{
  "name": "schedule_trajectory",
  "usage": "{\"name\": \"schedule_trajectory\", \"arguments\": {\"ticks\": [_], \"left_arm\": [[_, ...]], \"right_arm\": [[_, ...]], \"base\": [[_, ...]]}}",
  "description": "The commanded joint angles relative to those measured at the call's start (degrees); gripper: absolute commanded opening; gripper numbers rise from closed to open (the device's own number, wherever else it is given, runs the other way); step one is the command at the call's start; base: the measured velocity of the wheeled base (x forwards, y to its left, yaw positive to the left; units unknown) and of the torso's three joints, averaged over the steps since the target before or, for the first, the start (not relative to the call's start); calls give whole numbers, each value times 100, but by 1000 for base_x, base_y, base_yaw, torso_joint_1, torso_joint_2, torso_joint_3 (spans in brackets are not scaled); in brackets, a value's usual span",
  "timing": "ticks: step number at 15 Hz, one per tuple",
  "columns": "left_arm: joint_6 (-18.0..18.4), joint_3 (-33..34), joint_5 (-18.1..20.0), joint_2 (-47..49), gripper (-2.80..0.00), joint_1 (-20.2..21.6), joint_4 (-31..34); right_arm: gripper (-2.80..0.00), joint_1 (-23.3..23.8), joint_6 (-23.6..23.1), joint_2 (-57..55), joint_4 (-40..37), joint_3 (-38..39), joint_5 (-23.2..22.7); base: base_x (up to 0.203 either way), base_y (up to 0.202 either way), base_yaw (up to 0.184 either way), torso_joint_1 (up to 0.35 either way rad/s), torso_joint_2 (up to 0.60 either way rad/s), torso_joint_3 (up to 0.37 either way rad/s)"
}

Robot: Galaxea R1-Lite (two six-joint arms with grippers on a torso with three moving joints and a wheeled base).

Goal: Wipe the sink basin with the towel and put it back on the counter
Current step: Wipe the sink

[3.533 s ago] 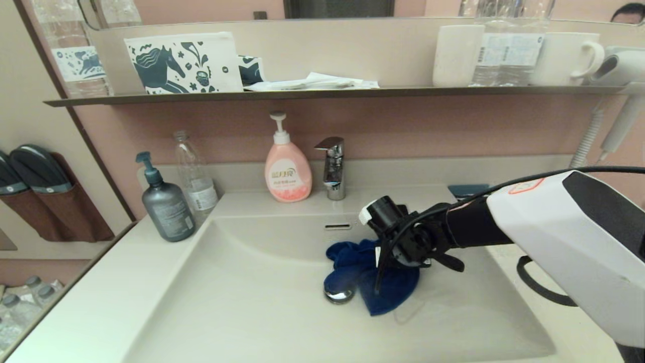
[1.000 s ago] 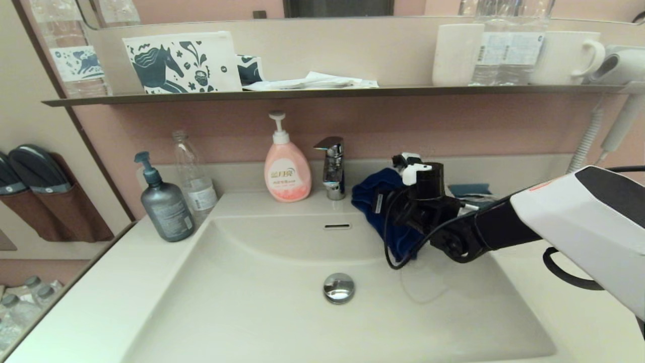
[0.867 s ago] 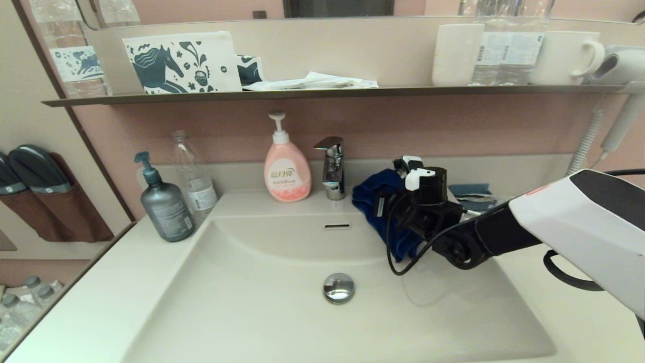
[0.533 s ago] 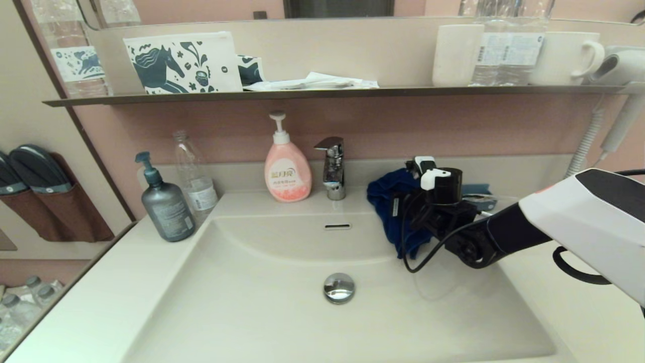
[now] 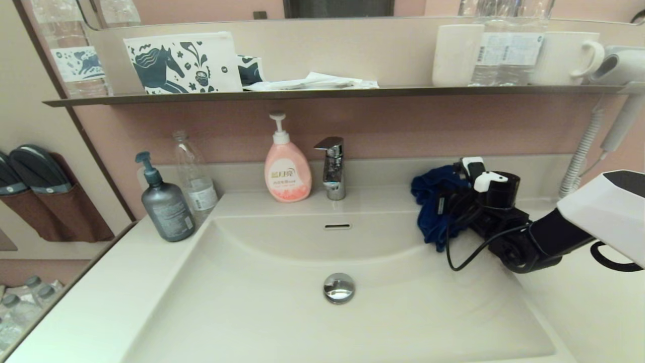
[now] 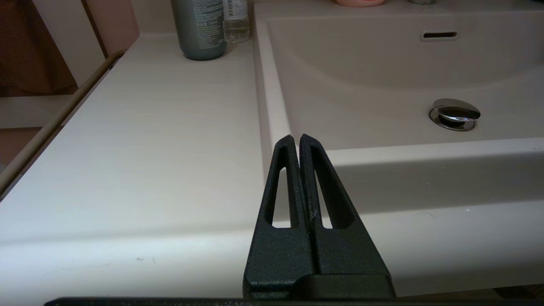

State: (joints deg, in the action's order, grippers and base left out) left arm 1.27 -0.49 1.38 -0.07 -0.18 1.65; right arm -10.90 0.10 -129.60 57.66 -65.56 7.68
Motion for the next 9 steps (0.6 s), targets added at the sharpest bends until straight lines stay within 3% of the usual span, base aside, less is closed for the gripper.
{"name": "schedule_trajectory", "arguments": {"ticks": [1, 6, 9], "left_arm": [[5, 5, 3, 7, -280, 1, 2], [3, -1, 3, 7, -280, 1, 2], [-4, -4, 3, 7, -280, 1, 2]], "right_arm": [[-280, 155, -1, 182, 31, 216, -49], [-280, -454, 25, 186, -180, 188, 120], [-280, -867, 37, 92, -807, -402, 361]], "base": [[0, 0, 0, 0, 0, 0], [0, 0, 0, 0, 0, 0], [0, 0, 0, 0, 0, 0]]}}
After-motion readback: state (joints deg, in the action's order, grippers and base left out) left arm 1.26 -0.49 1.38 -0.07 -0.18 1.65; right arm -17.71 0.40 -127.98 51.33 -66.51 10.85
